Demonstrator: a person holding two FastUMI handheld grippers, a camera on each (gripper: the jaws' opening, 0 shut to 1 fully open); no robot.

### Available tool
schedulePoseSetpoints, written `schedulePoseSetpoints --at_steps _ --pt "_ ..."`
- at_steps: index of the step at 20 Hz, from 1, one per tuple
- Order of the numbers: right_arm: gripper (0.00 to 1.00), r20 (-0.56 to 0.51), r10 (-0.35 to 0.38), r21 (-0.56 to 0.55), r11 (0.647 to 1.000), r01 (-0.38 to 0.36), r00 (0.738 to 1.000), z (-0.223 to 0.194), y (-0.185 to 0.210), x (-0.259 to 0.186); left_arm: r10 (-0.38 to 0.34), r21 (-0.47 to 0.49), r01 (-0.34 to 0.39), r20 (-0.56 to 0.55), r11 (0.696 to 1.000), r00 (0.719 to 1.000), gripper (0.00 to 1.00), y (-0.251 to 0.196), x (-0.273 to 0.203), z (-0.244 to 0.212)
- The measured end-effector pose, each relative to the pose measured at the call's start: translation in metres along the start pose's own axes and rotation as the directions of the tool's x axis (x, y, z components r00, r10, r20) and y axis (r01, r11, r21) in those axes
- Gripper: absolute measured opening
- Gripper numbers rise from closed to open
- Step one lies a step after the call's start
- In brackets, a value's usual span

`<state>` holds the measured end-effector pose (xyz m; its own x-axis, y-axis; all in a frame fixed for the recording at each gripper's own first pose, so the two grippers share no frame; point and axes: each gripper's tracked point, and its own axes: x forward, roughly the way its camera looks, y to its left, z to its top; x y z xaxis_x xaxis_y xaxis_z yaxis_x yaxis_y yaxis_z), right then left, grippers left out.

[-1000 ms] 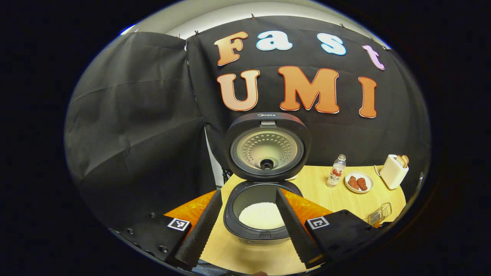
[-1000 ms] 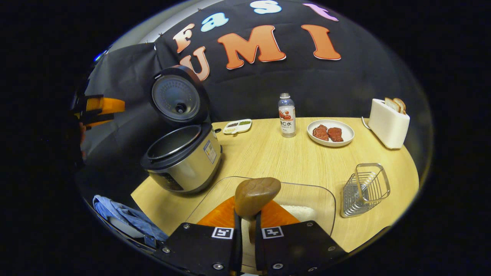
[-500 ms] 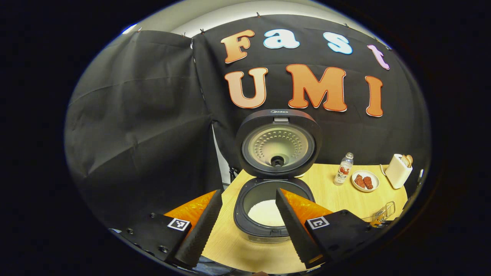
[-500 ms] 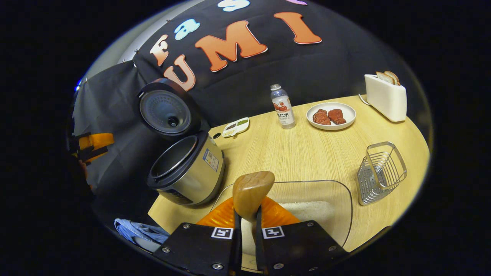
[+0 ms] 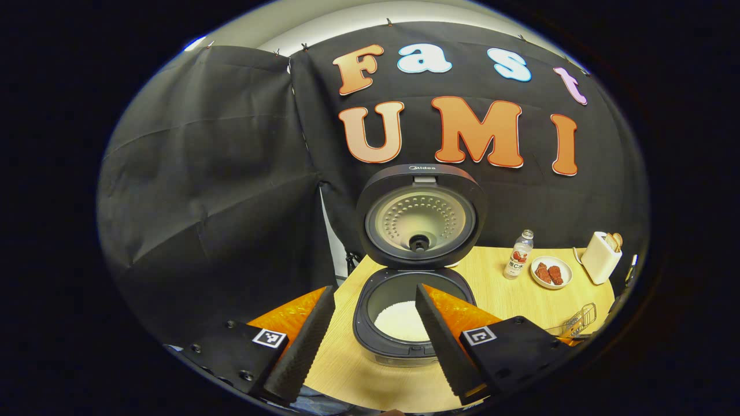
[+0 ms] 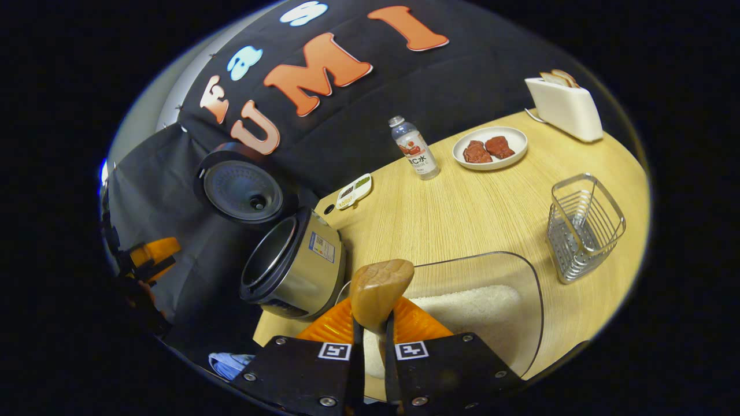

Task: Close the left gripper, press the button to open the rice cooker; take a wooden spoon from the chopstick holder with the right hand, scoop a spoonful of rice and pour it into the rice cooker, then put the wooden spoon back into the chopstick holder.

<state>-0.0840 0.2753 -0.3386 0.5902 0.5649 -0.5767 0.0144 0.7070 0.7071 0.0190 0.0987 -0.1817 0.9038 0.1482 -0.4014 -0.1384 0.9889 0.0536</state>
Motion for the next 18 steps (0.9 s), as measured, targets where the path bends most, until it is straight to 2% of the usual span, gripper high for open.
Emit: schedulePoseSetpoints --at_steps 1,2,3,4,6,7,8,10,11,12,13,14,15,18 --pt "0.14 -0.002 0.007 0.046 0.999 -0.007 1.0 0.0 0.0 -0.001 -0.001 -0.001 0.001 0.0 1.0 1.0 0.95 0.0 0.0 -0.001" --pt "0.14 -0.001 0.015 0.084 0.996 -0.014 1.0 0.001 -0.003 -0.001 -0.002 -0.001 0.002 0.0 1.0 1.0 1.0 0.0 0.0 0.0" --pt "0.13 0.0 0.021 0.124 0.992 -0.021 1.0 0.001 -0.006 -0.002 -0.001 0.0 0.001 0.002 1.0 1.0 0.95 0.0 0.0 0.0" --pt "0.14 0.0 0.025 0.165 0.986 -0.025 1.0 0.002 -0.009 -0.001 -0.001 0.001 0.001 0.003 1.0 1.0 1.0 -0.001 0.001 0.001" --pt "0.14 0.0 0.035 0.23 0.972 -0.034 0.999 0.001 -0.014 -0.001 -0.003 0.003 0.003 0.007 1.0 1.0 1.0 -0.002 0.0 0.004" --pt "0.1 -0.001 0.041 0.264 0.964 -0.039 0.999 0.001 -0.016 0.0 -0.005 0.005 0.004 0.01 1.0 1.0 1.0 -0.005 0.0 0.003" --pt "0.13 -0.001 0.048 0.294 0.955 -0.046 0.999 0.001 -0.017 0.0 -0.008 0.007 0.008 0.013 1.0 1.0 1.0 -0.006 0.001 0.006" --pt "0.14 0.007 0.061 0.325 0.944 -0.06 0.998 0.004 -0.019 -0.001 -0.013 0.01 0.013 0.018 1.0 1.0 1.0 -0.011 0.001 0.008" --pt "0.13 0.007 0.071 0.333 0.94 -0.07 0.997 0.004 -0.019 -0.003 -0.016 0.011 0.016 0.019 1.0 1.0 0.95 -0.014 0.0 0.009" --pt "0.13 0.007 0.076 0.341 0.937 -0.074 0.997 0.006 -0.021 -0.003 -0.019 0.012 0.019 0.023 1.0 1.0 1.0 -0.015 0.0 0.011" --pt "0.13 0.01 0.086 0.352 0.932 -0.084 0.996 0.006 -0.021 -0.005 -0.022 0.015 0.021 0.025 1.0 0.999 0.95 -0.018 -0.001 0.013" --pt "0.13 0.013 0.094 0.36 0.928 -0.093 0.995 0.008 -0.022 -0.007 -0.022 0.018 0.021 0.027 1.0 0.999 1.0 -0.019 -0.001 0.014" --pt "0.13 0.018 0.101 0.369 0.924 -0.101 0.995 0.011 -0.023 -0.009 -0.022 0.021 0.022 0.029 1.0 0.999 0.95 -0.021 -0.001 0.015" --pt "0.13 0.018 0.1 0.405 0.909 -0.099 0.995 0.019 -0.034 -0.014 -0.023 0.027 0.022 0.033 0.999 0.999 0.95 -0.023 -0.003 0.017"
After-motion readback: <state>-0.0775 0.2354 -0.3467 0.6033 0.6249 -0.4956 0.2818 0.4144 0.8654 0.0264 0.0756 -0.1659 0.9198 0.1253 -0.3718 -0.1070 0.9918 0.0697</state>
